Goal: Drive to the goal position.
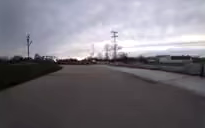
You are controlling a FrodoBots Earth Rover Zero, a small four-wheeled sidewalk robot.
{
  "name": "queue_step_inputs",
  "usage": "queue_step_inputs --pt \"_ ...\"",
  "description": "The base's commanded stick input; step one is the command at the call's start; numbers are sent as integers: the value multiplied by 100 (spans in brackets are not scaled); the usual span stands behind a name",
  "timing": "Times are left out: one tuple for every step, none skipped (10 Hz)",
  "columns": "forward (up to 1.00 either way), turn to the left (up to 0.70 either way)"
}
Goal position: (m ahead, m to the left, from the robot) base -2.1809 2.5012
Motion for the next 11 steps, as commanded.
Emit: queue_step_inputs --pt "79 0" --pt "0 0" --pt "0 0" --pt "0 1" --pt "0 5" --pt "0 95" --pt "0 100" --pt "0 100" --pt "0 100" --pt "0 100" --pt "0 100"
